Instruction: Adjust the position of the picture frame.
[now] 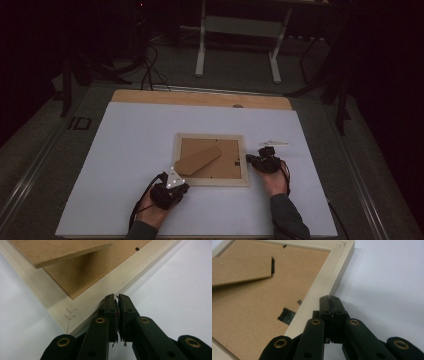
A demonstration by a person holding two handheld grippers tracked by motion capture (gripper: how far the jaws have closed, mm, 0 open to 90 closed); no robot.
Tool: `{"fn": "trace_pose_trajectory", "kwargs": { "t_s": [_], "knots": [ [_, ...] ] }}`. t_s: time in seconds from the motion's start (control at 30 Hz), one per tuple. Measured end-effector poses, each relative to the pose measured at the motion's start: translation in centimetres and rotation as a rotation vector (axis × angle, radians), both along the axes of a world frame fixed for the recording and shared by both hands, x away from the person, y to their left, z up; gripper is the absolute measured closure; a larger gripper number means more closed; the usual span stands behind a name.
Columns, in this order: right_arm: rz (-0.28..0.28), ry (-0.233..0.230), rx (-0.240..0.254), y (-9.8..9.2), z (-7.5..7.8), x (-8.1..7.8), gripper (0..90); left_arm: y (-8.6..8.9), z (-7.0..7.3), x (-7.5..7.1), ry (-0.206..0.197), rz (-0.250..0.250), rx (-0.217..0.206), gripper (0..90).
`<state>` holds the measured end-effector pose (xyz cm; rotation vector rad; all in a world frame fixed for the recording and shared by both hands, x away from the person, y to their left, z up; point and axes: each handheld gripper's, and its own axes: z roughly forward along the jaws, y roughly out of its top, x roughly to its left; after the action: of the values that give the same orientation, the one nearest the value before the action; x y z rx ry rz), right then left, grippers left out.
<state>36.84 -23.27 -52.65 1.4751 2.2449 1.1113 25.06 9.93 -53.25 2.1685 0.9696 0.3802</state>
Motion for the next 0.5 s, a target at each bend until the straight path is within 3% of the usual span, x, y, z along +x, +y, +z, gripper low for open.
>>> {"fn": "trace_pose_trajectory", "kwargs": {
  "t_s": [0.3,0.5],
  "knots": [
    [0.031,-0.016,0.026,0.0,0.8,-1.2,87.9,0.7,0.2,-0.1,-0.007,0.026,-0.011,86.3],
    [0.082,-0.035,-0.006,0.2,1.0,-2.9,87.1,1.1,0.4,-0.2,-0.013,0.025,-0.018,85.7]
  ]
}}
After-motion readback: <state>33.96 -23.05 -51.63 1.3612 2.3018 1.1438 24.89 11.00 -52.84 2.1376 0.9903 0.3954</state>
